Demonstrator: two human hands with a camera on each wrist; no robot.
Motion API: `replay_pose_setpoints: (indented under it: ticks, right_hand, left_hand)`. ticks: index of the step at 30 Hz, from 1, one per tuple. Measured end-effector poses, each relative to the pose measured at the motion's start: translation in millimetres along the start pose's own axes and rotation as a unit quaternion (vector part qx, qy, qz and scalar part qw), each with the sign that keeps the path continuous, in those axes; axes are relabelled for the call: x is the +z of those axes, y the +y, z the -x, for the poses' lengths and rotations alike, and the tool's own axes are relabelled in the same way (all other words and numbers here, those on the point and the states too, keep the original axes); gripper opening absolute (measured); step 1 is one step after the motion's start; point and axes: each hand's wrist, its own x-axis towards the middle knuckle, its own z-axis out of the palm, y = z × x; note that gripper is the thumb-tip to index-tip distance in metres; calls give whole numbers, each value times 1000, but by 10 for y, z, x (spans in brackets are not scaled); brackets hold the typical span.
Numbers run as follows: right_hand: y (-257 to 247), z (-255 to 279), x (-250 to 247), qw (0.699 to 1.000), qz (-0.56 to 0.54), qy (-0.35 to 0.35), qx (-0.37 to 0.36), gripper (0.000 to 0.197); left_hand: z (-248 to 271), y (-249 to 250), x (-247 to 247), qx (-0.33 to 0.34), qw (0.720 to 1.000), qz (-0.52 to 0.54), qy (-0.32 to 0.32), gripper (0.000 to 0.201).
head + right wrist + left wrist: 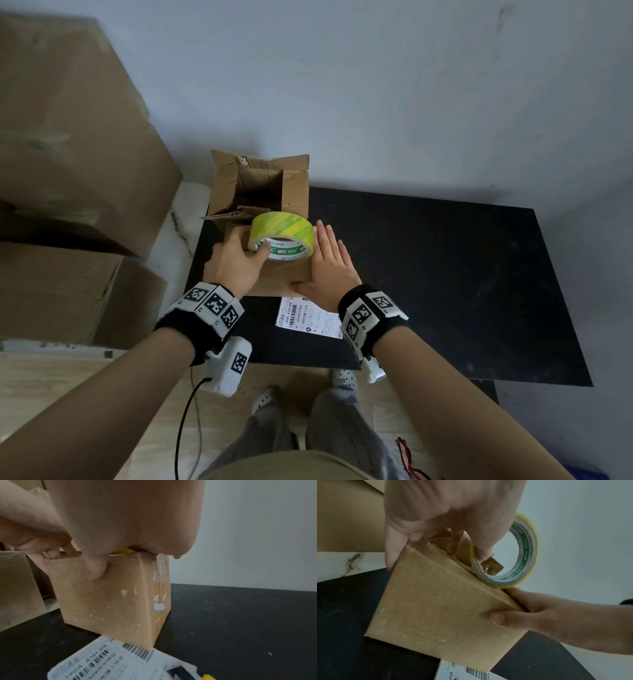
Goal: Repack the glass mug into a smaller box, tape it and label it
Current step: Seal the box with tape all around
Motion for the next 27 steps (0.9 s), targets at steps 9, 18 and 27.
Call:
replay_pose_setpoints:
  ticks: [9, 18, 27]
  right_hand:
    - [-45, 1, 56, 1000, 7, 25, 8, 106]
    - [-15, -5, 44, 999, 44, 28, -1, 109]
    - [45, -96, 27, 996, 86, 26, -27, 119]
  left_hand:
    - [-70, -52, -22, 39, 999, -20, -12, 40]
    - [-33, -35, -174, 65, 998, 14, -11, 32]
    - [0, 117, -250, 93, 995, -23, -2, 32]
